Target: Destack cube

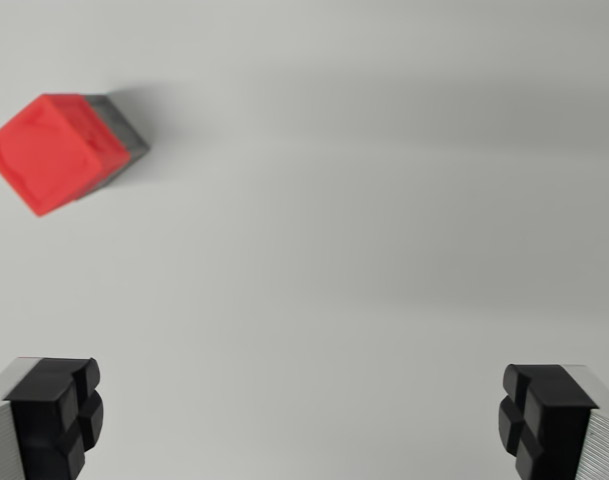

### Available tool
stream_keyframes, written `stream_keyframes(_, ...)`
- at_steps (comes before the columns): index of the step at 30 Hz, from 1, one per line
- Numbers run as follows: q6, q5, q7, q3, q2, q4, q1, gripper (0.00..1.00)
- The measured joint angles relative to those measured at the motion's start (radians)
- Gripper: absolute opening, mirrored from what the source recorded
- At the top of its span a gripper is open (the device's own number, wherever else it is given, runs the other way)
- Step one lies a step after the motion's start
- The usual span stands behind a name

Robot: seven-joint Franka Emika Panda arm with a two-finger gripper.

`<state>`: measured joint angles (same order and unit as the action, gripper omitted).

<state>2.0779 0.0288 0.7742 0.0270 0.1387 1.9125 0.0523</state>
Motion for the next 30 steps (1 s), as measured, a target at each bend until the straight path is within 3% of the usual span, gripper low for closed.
stream_keyframes(17,0.0,0.0,-0.002,0.0,0.001,0.0,-0.001,1.0)
stream_keyframes(30,0.017,0.0,-0.029,0.01,0.016,0.006,-0.009,1.0)
